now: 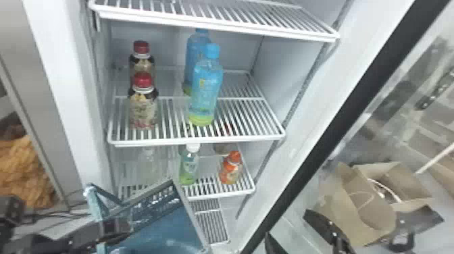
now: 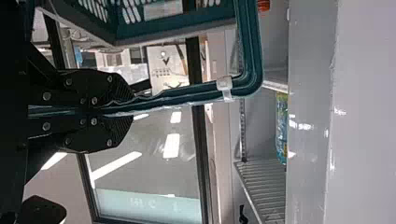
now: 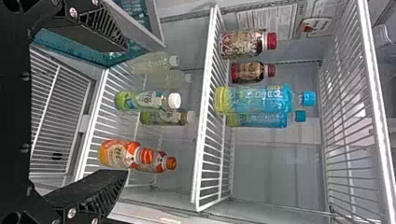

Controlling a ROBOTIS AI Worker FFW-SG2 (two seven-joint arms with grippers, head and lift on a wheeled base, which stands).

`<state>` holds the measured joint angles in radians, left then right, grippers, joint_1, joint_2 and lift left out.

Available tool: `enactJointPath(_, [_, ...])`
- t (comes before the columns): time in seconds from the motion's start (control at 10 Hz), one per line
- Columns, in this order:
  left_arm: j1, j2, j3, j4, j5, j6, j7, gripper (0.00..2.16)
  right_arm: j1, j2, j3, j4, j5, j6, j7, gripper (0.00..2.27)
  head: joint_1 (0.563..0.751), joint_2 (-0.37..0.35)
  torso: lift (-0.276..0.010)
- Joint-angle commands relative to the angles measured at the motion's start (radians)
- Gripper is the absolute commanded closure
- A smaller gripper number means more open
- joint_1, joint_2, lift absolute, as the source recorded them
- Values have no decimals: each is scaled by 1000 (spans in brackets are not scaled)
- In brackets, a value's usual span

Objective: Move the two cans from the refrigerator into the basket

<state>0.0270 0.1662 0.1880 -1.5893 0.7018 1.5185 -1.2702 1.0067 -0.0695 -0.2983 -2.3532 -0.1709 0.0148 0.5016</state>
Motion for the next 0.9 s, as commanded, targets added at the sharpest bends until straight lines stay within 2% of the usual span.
enactJointPath(0.0, [2, 1, 3, 0, -2, 1, 0, 1191, 0, 2, -1, 3, 1, -8, 0, 136, 695, -305, -25])
enactJointPath(0.3, [7, 3, 1, 0, -4, 8, 5, 1190, 9, 19, -13, 1, 1, -27, -11, 136, 695, -307, -25])
enactJointPath(0.8, [7, 1, -1, 0, -2, 8, 5, 1191, -3, 20, -15, 3, 25, -69, 11, 136, 695, -318, -25])
